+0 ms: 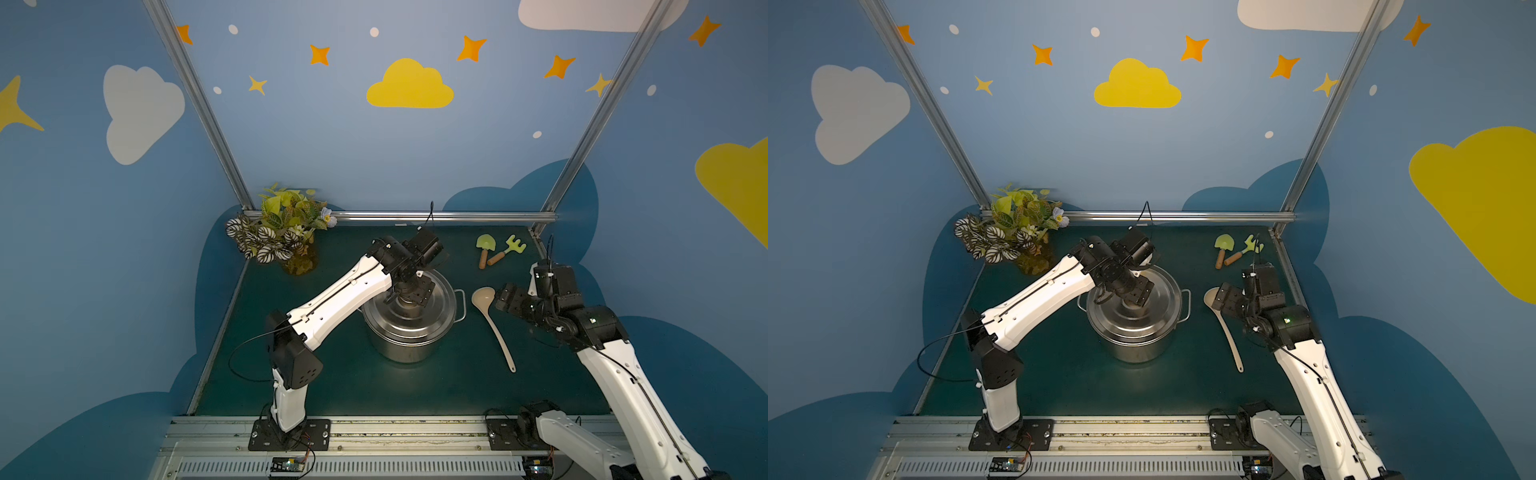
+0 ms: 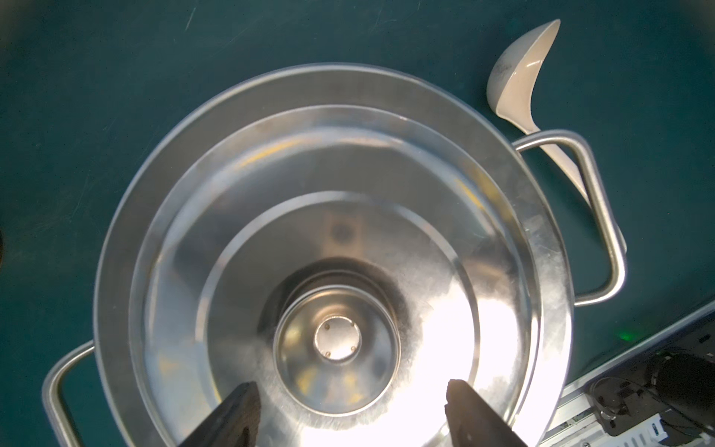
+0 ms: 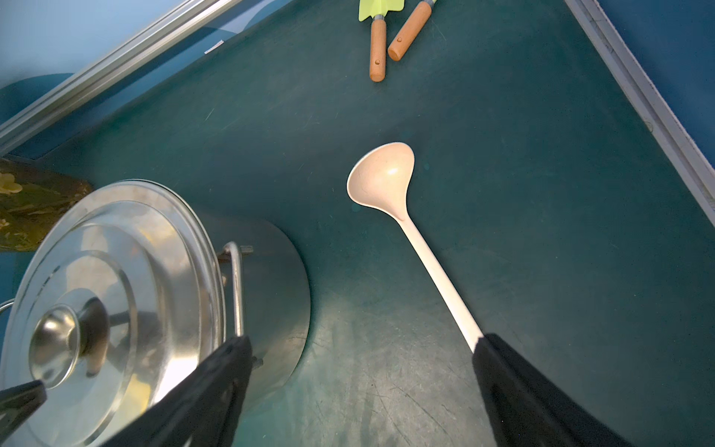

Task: Stir the soup with a spoon
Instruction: Pick up the lid from the pan.

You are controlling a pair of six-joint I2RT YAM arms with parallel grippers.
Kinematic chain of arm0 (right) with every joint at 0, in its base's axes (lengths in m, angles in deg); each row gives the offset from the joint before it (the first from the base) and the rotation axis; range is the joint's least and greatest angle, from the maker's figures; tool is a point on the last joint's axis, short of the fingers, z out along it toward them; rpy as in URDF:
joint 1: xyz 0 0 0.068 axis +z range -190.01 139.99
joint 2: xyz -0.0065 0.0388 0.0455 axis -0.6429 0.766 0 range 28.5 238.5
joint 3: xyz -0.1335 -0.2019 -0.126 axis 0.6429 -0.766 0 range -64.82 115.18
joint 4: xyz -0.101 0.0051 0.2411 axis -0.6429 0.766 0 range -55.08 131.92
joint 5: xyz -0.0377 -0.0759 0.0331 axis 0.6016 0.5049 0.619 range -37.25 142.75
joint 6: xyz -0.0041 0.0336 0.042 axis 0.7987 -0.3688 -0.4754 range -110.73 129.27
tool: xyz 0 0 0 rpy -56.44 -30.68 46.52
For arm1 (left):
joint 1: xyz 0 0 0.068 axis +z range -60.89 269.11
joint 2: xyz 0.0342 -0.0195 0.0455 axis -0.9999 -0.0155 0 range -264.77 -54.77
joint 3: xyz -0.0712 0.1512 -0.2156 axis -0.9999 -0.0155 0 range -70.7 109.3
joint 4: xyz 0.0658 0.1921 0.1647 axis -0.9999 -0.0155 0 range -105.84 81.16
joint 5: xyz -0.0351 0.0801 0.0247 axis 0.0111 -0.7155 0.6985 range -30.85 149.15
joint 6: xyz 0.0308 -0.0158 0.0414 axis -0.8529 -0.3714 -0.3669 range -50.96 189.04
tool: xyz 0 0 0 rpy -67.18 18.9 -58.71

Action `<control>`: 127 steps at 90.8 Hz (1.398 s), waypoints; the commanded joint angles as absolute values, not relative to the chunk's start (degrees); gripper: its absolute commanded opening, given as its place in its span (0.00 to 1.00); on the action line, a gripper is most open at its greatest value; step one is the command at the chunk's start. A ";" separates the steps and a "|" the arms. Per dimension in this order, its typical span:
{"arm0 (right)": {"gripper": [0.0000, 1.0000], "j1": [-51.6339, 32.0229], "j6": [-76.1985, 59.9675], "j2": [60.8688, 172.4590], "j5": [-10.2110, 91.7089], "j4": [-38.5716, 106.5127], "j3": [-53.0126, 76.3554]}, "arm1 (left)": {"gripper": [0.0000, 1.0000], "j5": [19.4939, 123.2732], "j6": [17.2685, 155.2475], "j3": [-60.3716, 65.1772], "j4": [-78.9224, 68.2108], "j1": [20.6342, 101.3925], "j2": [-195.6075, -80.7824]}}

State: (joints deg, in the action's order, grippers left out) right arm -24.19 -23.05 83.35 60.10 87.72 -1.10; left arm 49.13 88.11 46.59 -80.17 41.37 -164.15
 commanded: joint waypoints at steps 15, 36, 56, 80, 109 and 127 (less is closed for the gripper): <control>0.97 -25.78 -21.56 82.99 58.44 88.32 -1.96 | 0.69 49.33 87.12 49.99 -83.02 41.31 -168.48; 0.97 -27.77 -20.81 82.86 56.55 88.06 -2.37 | 0.65 48.09 87.51 52.77 -87.18 41.31 -171.74; 0.97 -29.48 -19.88 83.34 54.73 87.74 -2.59 | 0.66 45.23 87.93 54.08 -88.58 41.24 -172.00; 0.97 -31.85 -18.64 83.84 52.57 87.73 -2.77 | 0.71 42.47 87.35 58.05 -88.29 40.89 -170.92; 0.97 -33.51 -18.00 84.03 51.13 87.63 -2.77 | 0.72 44.66 88.90 56.90 -89.86 42.53 -173.76; 0.97 -34.07 -18.06 84.00 50.51 87.65 -2.68 | 0.74 47.21 89.32 56.09 -89.87 42.53 -174.30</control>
State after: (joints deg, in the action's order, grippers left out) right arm -33.70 -18.74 83.94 51.36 87.65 -2.28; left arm 44.35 88.59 57.00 -89.04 42.74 -173.02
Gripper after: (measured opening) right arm 0.969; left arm 0.726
